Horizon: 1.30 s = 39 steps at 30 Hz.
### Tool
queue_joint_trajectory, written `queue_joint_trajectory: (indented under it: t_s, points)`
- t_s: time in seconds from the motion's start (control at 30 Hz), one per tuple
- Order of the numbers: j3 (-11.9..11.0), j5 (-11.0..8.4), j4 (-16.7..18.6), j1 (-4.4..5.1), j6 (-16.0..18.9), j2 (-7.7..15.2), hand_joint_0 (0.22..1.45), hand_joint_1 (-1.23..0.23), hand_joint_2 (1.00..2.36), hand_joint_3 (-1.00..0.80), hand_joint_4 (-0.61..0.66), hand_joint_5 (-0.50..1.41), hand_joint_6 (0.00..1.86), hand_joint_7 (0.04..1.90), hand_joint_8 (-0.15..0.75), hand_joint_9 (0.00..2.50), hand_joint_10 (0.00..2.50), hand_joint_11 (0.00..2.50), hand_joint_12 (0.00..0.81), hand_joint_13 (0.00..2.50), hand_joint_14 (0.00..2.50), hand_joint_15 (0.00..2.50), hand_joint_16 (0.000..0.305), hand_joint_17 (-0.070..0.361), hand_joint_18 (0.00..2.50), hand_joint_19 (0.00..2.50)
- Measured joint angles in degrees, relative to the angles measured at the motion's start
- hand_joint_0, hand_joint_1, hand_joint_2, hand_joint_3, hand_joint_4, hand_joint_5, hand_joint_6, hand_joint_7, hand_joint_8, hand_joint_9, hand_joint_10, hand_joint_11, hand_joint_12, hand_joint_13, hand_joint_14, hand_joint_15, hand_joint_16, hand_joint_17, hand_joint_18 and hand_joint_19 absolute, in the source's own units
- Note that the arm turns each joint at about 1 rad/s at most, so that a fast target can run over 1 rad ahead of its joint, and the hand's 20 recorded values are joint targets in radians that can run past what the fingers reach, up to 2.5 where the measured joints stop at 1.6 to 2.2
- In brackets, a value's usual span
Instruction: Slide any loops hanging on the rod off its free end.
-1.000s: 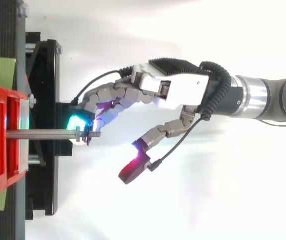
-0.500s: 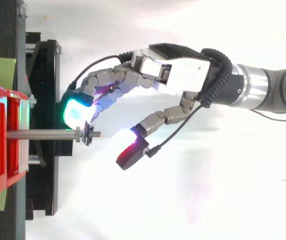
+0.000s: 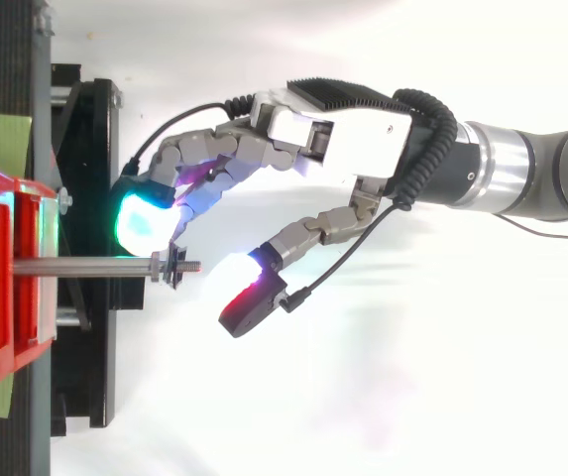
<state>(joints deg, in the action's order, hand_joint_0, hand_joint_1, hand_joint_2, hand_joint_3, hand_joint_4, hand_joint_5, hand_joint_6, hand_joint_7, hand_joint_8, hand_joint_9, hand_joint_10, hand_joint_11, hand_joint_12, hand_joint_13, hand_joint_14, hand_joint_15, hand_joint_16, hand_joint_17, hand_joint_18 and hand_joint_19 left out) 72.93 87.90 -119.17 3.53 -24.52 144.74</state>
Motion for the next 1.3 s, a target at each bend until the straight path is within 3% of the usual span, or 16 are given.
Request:
queue_joint_trajectory:
  t_s: [0.67,1.03,1.3]
  points:
    - [-0.6,-0.35,0.4,0.93,0.2,0.0,0.61,-0.61,1.01,-0.40,0.20,-0.09,0.51,1.36,0.284,0.86,0.01,0.23,0.285,0.78,0.01,0.16,0.028,0.063,0.56,0.20]
    - [-0.8,-0.36,0.4,1.11,0.2,0.0,0.60,-0.60,1.02,-0.22,0.18,-0.18,0.84,1.06,0.296,0.84,0.01,0.31,0.296,0.76,0.01,0.16,0.029,0.066,0.56,0.20]
    - [-0.8,-0.36,0.4,1.15,0.2,0.0,0.60,-0.60,1.02,-0.15,0.19,-0.19,0.91,1.09,0.304,0.86,0.01,0.46,0.309,0.73,0.01,0.17,0.032,0.071,0.55,0.22]
